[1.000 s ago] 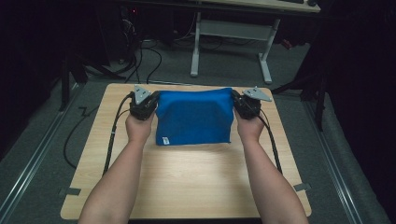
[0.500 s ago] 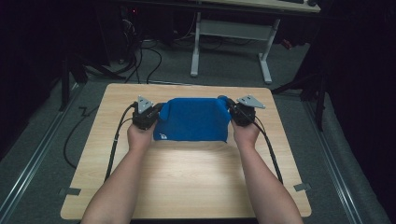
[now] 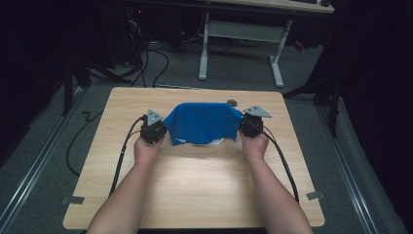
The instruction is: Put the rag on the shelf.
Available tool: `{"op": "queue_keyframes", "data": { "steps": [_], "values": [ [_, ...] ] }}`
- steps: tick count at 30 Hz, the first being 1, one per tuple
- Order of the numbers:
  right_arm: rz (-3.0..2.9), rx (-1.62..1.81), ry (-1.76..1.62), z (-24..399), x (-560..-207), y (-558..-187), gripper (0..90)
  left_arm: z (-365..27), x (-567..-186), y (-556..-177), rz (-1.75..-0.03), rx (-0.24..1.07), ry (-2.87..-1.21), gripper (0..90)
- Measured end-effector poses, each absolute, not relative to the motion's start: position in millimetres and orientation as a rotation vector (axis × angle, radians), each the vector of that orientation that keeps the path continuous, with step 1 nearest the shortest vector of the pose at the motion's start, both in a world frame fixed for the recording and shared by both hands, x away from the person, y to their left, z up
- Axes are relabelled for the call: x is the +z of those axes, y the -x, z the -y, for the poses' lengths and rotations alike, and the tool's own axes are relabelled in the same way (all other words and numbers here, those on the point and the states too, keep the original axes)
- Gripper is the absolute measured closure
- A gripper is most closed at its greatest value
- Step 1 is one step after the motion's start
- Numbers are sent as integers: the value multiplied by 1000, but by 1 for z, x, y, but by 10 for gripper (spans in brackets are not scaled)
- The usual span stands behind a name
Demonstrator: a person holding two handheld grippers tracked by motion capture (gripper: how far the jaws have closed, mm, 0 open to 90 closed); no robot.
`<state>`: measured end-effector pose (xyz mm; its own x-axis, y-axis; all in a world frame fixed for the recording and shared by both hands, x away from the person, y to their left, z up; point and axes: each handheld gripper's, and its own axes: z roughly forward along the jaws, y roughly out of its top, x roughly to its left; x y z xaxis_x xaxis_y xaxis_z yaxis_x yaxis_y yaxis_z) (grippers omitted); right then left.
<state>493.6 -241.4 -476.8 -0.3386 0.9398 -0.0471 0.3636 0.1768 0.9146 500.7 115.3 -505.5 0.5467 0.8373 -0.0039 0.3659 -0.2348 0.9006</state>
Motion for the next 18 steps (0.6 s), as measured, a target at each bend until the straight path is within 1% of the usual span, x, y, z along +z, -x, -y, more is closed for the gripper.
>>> {"op": "queue_keyframes", "data": {
  "steps": [7, 11, 13, 14, 16, 18],
  "values": [
    [-1819, 1121, -1264, 247, -489, -491, 882, -116, -514, -500, -1007, 590, -1862, 880],
    [-1828, 1118, -1270, 247, -493, -490, 878, -116, -516, -500, -1016, 577, -1855, 870],
    [-1818, 1125, -1263, 247, -493, -489, 866, -117, -515, -499, -1017, 571, -1850, 842],
    [-1814, 1133, -1268, 248, -493, -489, 850, -117, -515, -499, -1020, 566, -1847, 812],
    [-1810, 1137, -1279, 250, -493, -488, 801, -117, -514, -498, -1030, 557, -1840, 719],
    [-1797, 1135, -1291, 252, -493, -486, 754, -118, -512, -496, -1038, 557, -1823, 666]
  ]
}}
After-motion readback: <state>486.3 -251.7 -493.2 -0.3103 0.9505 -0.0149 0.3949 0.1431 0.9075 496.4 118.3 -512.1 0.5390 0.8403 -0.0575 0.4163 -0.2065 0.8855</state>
